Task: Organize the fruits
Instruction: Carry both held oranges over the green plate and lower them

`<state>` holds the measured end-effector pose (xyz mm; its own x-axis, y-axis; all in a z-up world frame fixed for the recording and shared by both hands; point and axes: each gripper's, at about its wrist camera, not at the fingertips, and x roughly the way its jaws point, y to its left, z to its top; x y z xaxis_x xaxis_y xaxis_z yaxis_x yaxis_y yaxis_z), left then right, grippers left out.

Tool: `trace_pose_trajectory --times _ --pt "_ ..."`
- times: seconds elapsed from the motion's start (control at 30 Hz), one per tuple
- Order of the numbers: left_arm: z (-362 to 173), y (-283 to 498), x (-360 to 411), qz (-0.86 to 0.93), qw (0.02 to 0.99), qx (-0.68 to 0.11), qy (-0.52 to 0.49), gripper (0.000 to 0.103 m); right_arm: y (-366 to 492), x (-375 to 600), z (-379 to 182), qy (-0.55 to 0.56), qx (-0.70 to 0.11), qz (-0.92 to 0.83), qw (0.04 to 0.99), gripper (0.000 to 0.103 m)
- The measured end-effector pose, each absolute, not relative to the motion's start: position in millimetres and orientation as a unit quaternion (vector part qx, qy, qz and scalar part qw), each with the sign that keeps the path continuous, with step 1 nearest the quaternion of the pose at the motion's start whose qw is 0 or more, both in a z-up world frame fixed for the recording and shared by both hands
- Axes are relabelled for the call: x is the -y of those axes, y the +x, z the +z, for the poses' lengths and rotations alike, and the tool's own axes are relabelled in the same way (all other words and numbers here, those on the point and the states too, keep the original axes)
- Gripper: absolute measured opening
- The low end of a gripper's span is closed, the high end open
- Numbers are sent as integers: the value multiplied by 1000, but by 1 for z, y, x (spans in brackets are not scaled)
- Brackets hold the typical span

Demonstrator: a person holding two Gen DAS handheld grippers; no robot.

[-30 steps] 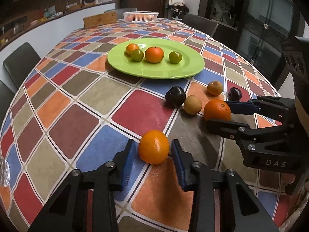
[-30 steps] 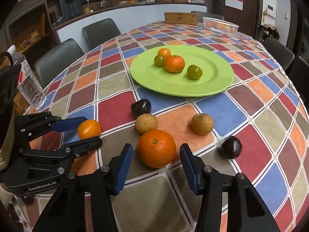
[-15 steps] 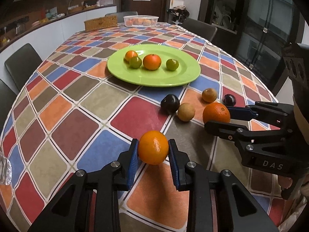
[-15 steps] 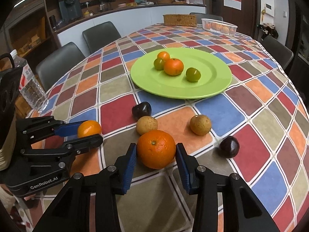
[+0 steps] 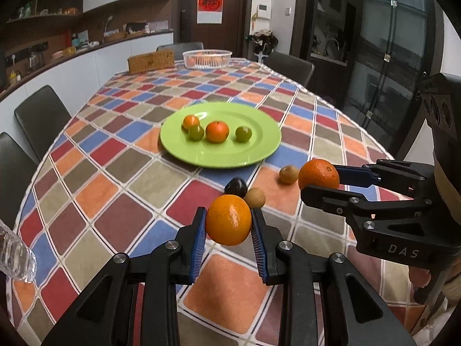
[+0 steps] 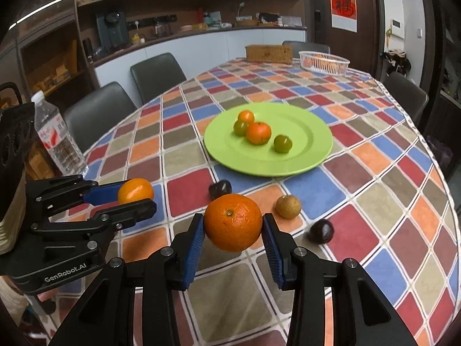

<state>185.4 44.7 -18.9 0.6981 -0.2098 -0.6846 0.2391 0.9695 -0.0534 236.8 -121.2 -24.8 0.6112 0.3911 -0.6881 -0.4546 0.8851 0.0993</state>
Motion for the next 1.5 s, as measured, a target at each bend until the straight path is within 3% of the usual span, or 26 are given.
trace_pose_trajectory --times 0.83,1.5 --pt "47 230 -20 -125 944 -304 23 30 275 145 45 -34 -294 234 926 41" --pt "46 333 -24 -139 928 -345 19 30 375 142 46 -46 -346 231 908 41"
